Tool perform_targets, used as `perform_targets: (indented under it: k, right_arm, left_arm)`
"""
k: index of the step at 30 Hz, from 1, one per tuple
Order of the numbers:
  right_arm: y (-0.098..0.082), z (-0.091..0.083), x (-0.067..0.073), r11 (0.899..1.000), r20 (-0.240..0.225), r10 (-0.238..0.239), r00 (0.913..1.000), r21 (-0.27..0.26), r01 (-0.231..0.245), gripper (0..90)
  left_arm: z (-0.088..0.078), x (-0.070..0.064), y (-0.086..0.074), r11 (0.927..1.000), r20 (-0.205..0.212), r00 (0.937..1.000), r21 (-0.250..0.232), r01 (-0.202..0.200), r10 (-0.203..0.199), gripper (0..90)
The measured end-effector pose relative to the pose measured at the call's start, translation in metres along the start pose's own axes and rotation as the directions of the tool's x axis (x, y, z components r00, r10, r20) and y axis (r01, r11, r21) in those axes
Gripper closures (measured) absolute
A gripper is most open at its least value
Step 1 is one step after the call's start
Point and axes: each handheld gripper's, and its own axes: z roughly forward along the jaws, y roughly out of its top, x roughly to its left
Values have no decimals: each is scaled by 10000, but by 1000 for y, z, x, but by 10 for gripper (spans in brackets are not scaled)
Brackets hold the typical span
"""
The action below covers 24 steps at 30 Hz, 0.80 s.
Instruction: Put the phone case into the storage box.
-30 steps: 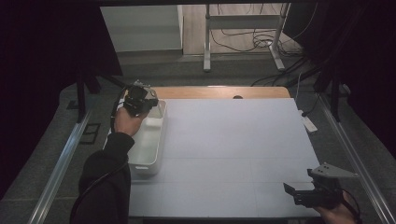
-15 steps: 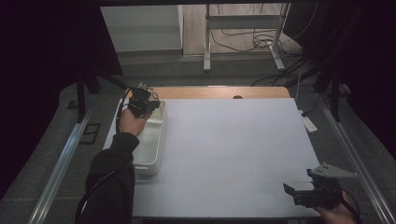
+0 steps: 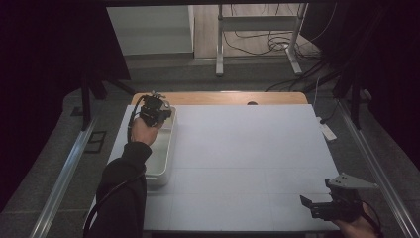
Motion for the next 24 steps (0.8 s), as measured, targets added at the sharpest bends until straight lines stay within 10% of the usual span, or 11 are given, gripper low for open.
perform_targets:
  k: [24]
  right_arm:
    - [0,0,0,10000,-38,-97,9999,13,97,0]
  left_arm:
    - [3,1,2,9990,-128,9999,-449,68,-74,725]
